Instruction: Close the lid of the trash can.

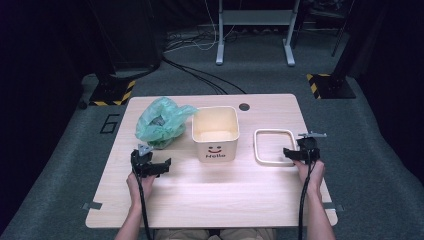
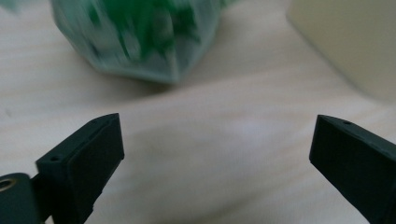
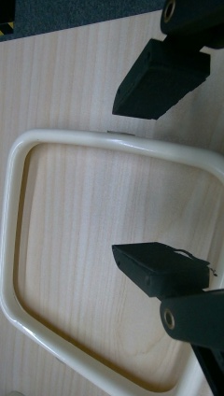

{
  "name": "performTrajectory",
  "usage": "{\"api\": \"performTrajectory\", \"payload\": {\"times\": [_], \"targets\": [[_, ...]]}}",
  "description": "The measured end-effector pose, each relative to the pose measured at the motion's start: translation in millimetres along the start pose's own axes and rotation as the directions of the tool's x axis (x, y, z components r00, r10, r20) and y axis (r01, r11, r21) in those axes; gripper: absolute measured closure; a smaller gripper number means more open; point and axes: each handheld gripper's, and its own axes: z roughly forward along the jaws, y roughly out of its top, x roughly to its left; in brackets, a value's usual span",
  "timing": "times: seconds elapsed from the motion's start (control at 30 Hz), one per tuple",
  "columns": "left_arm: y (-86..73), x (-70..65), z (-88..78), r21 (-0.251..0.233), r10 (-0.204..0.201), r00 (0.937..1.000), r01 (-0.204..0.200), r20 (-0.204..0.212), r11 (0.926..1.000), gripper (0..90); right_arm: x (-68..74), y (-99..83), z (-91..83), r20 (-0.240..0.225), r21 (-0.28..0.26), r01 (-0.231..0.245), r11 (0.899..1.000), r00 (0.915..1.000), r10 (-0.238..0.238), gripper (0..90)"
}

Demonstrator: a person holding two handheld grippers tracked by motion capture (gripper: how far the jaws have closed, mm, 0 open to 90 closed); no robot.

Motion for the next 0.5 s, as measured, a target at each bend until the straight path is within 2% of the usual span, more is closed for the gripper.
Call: {"api": "performTrajectory", "payload": {"times": [0.1,0.2,0.3,0.43,0.5], "targets": [[22.5,3.1,3.4,-0.035,-0.036,0.9988,0.035,-0.032,0.9988,0.8,0.0,-0.2,2.5,-0.001,0.002,-0.008,1.000,1.0000,0.008,27.3],[37.9,9.9,13.8,-0.023,-0.074,0.9958,0.073,-0.053,0.9970,1.1,0.5,-0.4,4.2,-0.005,0.006,-0.008,1.000,1.0000,0.008,27.7],[48.0,22.3,28.4,0.011,-0.106,0.9911,0.107,-0.081,0.9942,1.2,0.8,0.0,4.4,-0.004,0.006,-0.005,1.000,1.0000,0.005,29.4],[50.6,39.1,43.6,0.066,-0.121,0.9845,0.131,-0.127,0.9892,2.2,-0.3,0.5,4.5,-0.002,0.006,-0.002,1.000,1.0000,0.002,32.6],[49.9,49.3,49.3,0.088,-0.143,0.9801,0.156,-0.137,0.9839,2.2,-2.7,0.4,5.1,-0.001,0.007,-0.009,1.000,1.0000,0.009,34.2]]}}
